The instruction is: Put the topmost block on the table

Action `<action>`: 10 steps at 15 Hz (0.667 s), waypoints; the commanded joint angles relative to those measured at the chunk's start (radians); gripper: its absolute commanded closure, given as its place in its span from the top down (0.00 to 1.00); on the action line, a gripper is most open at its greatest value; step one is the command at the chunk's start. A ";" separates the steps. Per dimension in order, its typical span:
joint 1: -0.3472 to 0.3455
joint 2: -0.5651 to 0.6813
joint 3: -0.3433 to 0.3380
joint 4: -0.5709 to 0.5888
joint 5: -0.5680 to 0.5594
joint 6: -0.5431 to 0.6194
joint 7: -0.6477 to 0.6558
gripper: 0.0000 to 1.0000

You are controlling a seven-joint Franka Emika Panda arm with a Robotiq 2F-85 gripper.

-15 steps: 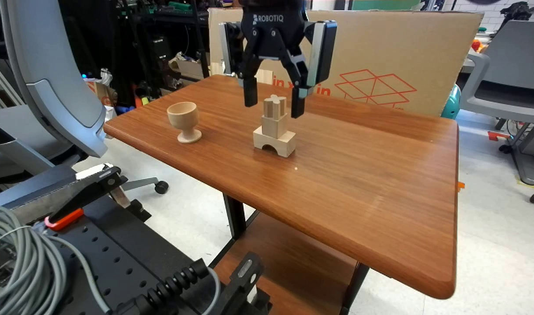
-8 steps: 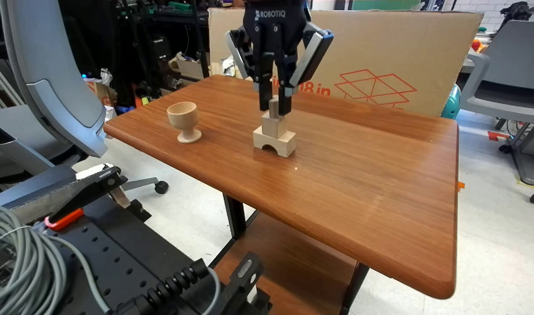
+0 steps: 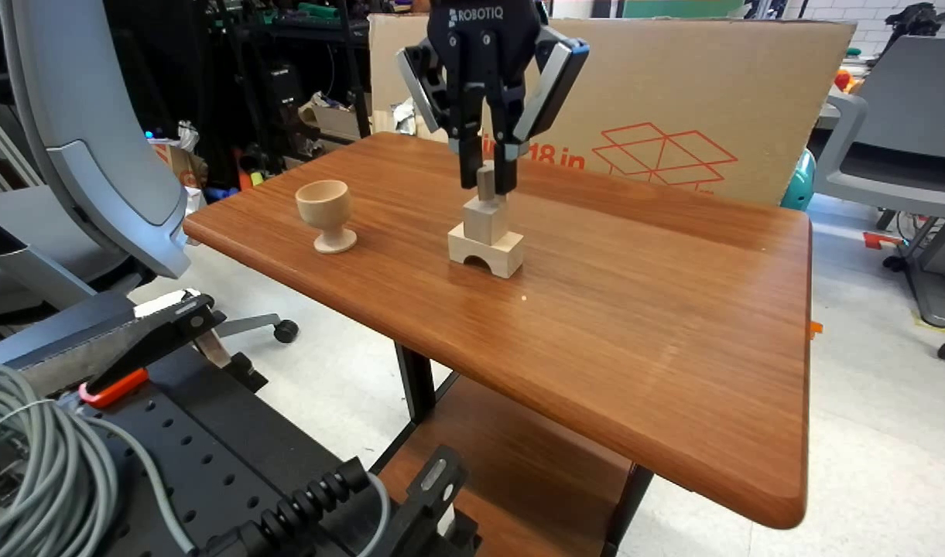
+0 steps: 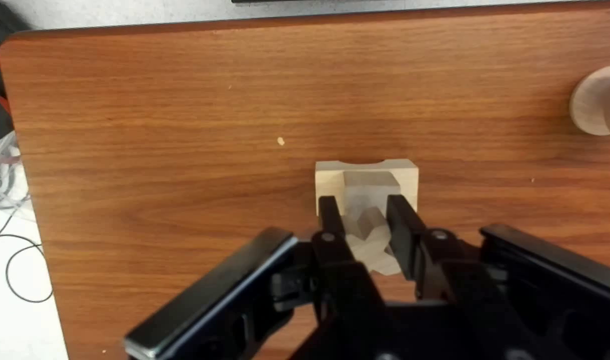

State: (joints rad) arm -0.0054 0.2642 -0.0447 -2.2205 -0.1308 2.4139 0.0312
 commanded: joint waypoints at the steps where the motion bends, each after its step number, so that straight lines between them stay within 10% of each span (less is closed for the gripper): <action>1: -0.016 -0.049 -0.014 0.034 0.001 -0.051 -0.010 0.07; 10: -0.125 0.067 -0.119 0.251 -0.010 -0.152 -0.015 0.07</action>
State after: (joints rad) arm -0.0970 0.2531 -0.1378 -2.0595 -0.1309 2.3147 0.0263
